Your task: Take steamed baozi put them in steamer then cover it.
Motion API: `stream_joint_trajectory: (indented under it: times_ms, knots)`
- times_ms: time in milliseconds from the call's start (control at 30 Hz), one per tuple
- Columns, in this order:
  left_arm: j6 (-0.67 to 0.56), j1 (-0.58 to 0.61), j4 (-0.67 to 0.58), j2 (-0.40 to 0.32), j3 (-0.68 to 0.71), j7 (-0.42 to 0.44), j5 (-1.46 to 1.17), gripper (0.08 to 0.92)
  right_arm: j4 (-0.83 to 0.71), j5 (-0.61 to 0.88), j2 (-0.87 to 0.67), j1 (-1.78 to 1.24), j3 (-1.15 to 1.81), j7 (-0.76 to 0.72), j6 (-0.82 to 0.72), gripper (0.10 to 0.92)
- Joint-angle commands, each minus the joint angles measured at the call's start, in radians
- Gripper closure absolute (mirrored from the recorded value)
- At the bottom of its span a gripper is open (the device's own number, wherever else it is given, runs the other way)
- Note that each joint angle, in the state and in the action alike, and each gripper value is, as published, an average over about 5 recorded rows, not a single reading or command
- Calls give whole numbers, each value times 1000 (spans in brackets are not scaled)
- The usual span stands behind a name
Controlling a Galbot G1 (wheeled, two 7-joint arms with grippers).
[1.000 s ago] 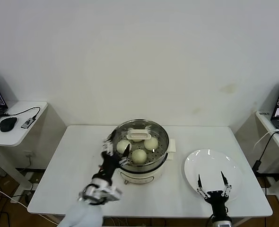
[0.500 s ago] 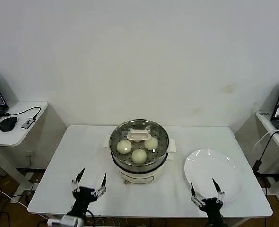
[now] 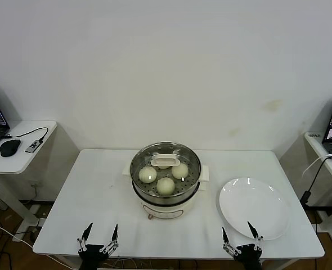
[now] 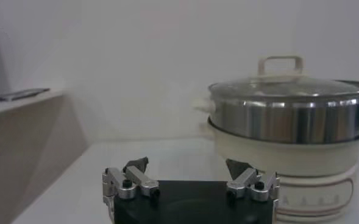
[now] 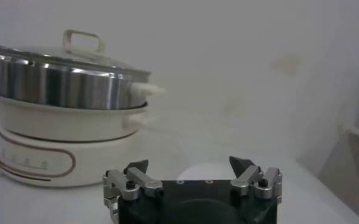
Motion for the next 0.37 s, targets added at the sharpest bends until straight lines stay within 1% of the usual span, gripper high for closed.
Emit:
stream_joint_trajectory:
  times_ms: [33,367]
  knots:
    - [-51,43,31,-28,-20,16,-41,177,28,16,-9,-33,-14,-2,-28,203]
    - [-50,41,30,-36,-13,31,-38,177,22,8,-6,-36,-16,5,-28,203]
